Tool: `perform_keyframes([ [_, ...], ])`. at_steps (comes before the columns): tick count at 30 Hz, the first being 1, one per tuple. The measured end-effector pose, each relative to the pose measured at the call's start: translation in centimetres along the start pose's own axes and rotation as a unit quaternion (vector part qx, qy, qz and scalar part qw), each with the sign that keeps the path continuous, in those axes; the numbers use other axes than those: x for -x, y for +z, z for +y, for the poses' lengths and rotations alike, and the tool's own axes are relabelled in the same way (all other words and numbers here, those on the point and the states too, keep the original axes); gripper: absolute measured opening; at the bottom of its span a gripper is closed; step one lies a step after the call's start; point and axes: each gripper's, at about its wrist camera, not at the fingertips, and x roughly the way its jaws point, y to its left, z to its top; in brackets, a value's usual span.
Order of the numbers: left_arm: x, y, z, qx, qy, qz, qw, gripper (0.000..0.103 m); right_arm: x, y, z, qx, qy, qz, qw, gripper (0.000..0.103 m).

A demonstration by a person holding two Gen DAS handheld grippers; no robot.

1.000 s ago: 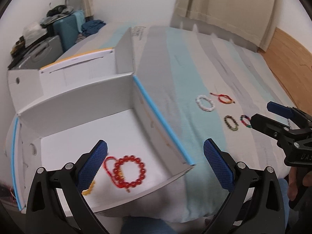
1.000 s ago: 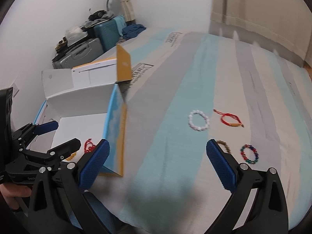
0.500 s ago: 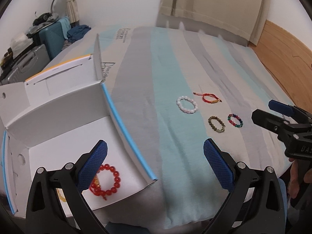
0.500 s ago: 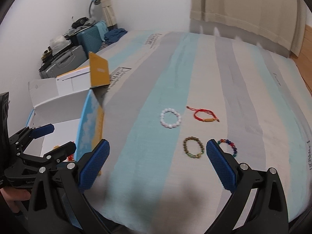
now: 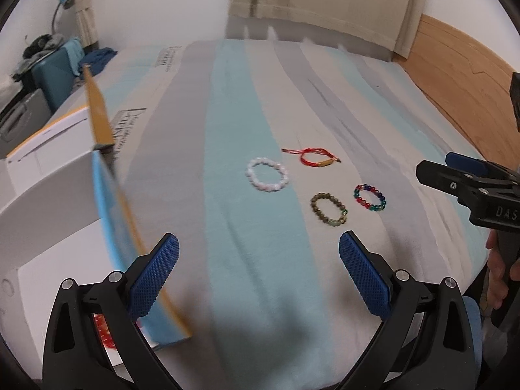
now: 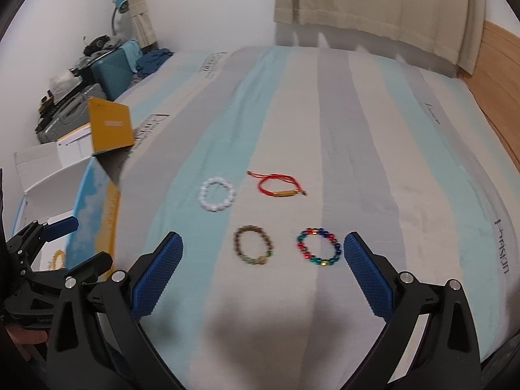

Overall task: Organize jewelry
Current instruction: 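Grasp the multicolour bead bracelet with the right tool while the left tool grasps the wooden bead bracelet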

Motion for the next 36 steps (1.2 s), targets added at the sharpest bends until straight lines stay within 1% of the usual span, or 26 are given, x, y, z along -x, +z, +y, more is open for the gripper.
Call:
perform_keyframes([
  [7,-3.4,0.6,-1.7,-0.004,-0.015,0.009,0.9998,0.097,-2.9,-0.1,-3.0,-0.011,-0.011,0.016,1.000,0.095],
  [12,-6.1,1.0,-3.0,-0.006,-0.025,0.018,0.9995,0.097,-4.9,-0.3,-4.4,-0.016,-0.019,0.025,0.999,0.095],
  [17,-8.4,1.1,-3.7,-0.005,-0.035,0.017,0.9992,0.097,-7.0,-0.6,-5.7,-0.026,-0.023,0.033,0.999,0.095],
  [24,-12.3,1.3,-4.3,-0.001,-0.033,0.024,0.9992,0.097,-10.6,-2.1,-7.7,-0.046,-0.036,0.048,0.997,0.095],
  [32,-15.7,1.3,-5.3,-0.019,-0.009,0.023,0.9995,0.096,-13.7,-3.3,-8.6,-0.040,-0.050,0.053,0.997,0.095],
  [35,-16.6,1.1,-5.3,-0.022,-0.009,0.024,0.9994,0.092,-14.8,-3.9,-8.9,-0.037,-0.052,0.057,0.996,0.089],
  [36,-17.0,1.1,-5.4,-0.025,-0.004,0.024,0.9994,0.090,-15.2,-4.0,-9.0,-0.037,-0.051,0.061,0.996,0.086],
])
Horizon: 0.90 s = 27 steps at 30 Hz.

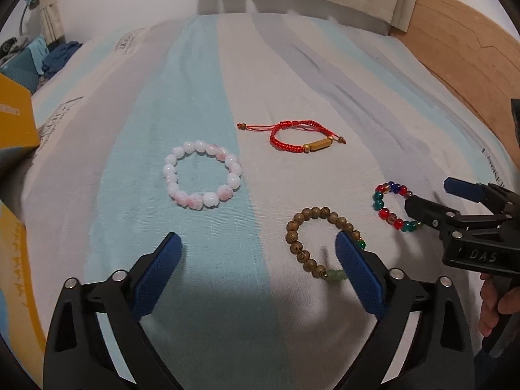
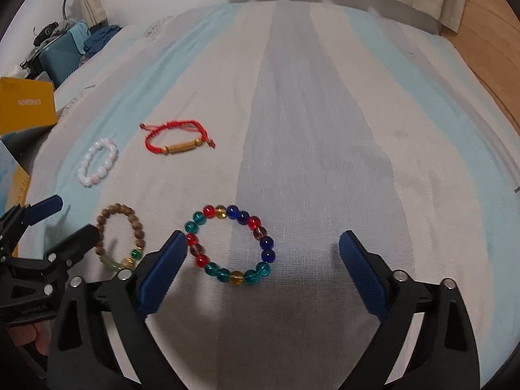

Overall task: Organize jewelry
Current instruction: 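Grasp the multicolour bead bracelet with the right tool while the left tool grasps the wooden bead bracelet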

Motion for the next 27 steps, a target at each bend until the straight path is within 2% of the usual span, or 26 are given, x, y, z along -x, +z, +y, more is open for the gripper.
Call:
perform_keyframes([
  [5,-1.2,-0.1,0.1,0.004,-0.004,0.009,0.9999,0.082,-1.6,0.2,0.2,0.000,0.009,0.018,1.000,0.065],
  [7,-1.4,-0.1,-0.1,-0.001,0.001,0.006,1.0000,0.079,-2.0,0.4,0.5,0.008,0.002,0.024,1.000,0.062],
  [12,-2.1,-0.3,-0.5,-0.011,0.007,0.008,0.9999,0.077,-2.5,0.8,0.8,0.011,0.004,0.034,0.999,0.045],
  [14,-2.2,-0.3,-0.7,-0.016,0.008,0.007,0.9998,0.074,-2.5,0.8,0.9,0.014,-0.003,0.034,0.999,0.042],
  [21,-2.0,-0.7,-1.2,-0.031,0.006,0.005,0.9995,0.050,-2.5,0.9,1.5,0.013,-0.007,0.037,0.999,0.022],
  [23,-1.9,-0.8,-1.2,-0.026,0.000,0.008,0.9996,0.045,-2.4,0.8,1.1,0.007,-0.006,0.037,0.999,0.019],
  [27,-1.6,-0.7,-1.2,-0.036,-0.001,0.015,0.9992,0.025,-2.3,0.8,0.6,-0.001,-0.001,0.038,0.999,0.014],
])
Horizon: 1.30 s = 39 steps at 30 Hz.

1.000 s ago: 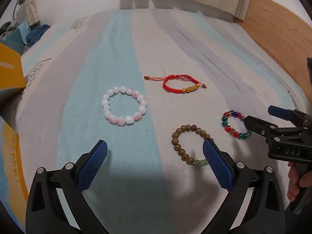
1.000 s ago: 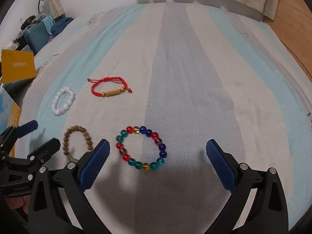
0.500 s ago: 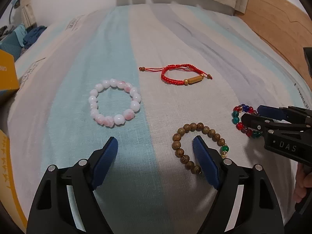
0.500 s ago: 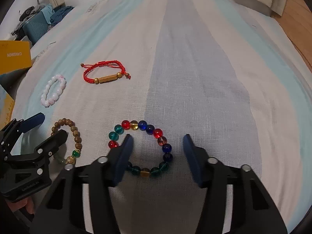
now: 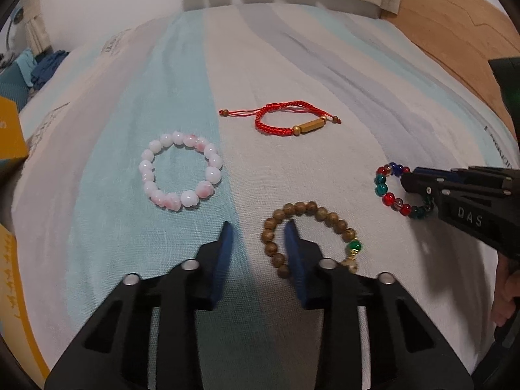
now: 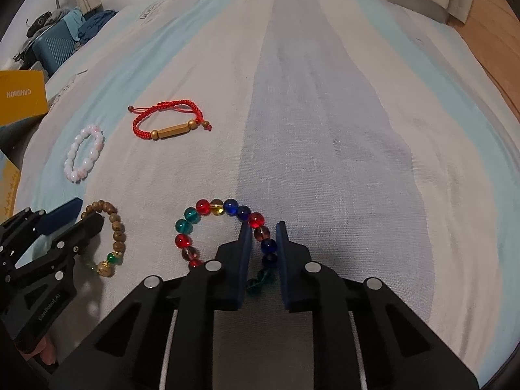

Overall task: Organize jewelry
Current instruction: 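Grasp the multicolour bead bracelet with the right tool while the left tool grasps the wooden bead bracelet, then lift the multicolour bracelet with the right tool while the left tool lifts the wooden bracelet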

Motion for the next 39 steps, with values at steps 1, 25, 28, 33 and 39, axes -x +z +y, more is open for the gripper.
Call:
perform_keyframes([
  [1,0.0,0.0,0.1,0.000,-0.001,0.000,1.0000,0.022,0.0,0.1,0.0,-0.002,0.001,0.000,1.000,0.014],
  [25,2.3,1.2,-0.3,-0.011,-0.028,0.008,0.9995,0.007,2.9,0.5,-1.5,-0.032,0.030,-0.044,0.998,0.009],
  [28,2.8,1.4,-0.3,-0.007,-0.028,0.003,0.9996,0.007,3.4,0.4,-1.7,-0.036,0.033,-0.050,0.998,0.009],
  [33,3.8,1.9,-0.1,-0.005,-0.024,-0.006,0.9997,0.007,4.2,0.5,-1.7,-0.034,0.035,-0.063,0.997,0.009],
  [39,4.7,2.2,0.1,0.000,-0.018,-0.010,0.9998,0.007,5.0,0.6,-1.8,-0.037,0.035,-0.071,0.996,0.009],
])
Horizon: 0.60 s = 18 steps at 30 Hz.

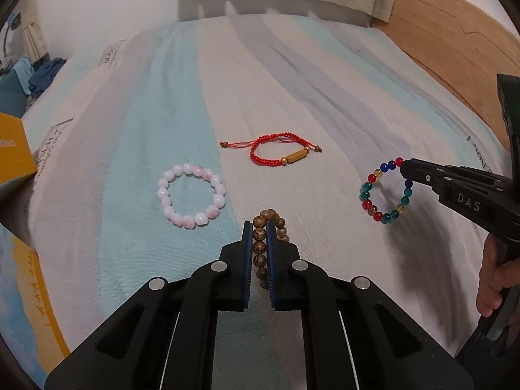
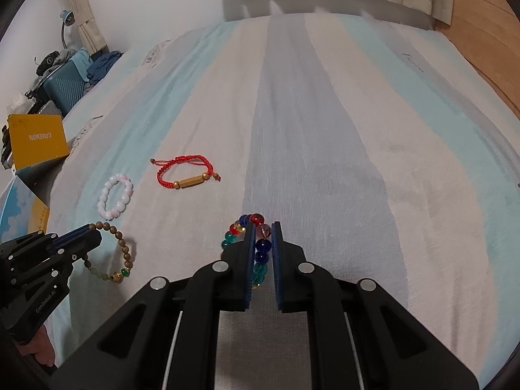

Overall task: Organize jewelry
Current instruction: 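Lift the multicolour bracelet with the right tool while the left tool lifts the wooden bracelet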

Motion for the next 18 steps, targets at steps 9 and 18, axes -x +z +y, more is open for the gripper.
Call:
perform_keyframes([
  [9,1.1,0.2,0.0,-0.003,0.010,-0.009,0.9999,0.007,1.2,0.4,0.7,0.007,-0.001,-0.007,1.000,0.009],
  [18,3.0,0.3,0.8,0.005,0.014,-0.021,0.9997,0.007,2.6,0.7,2.2,0.019,0.001,-0.019,1.000,0.009],
])
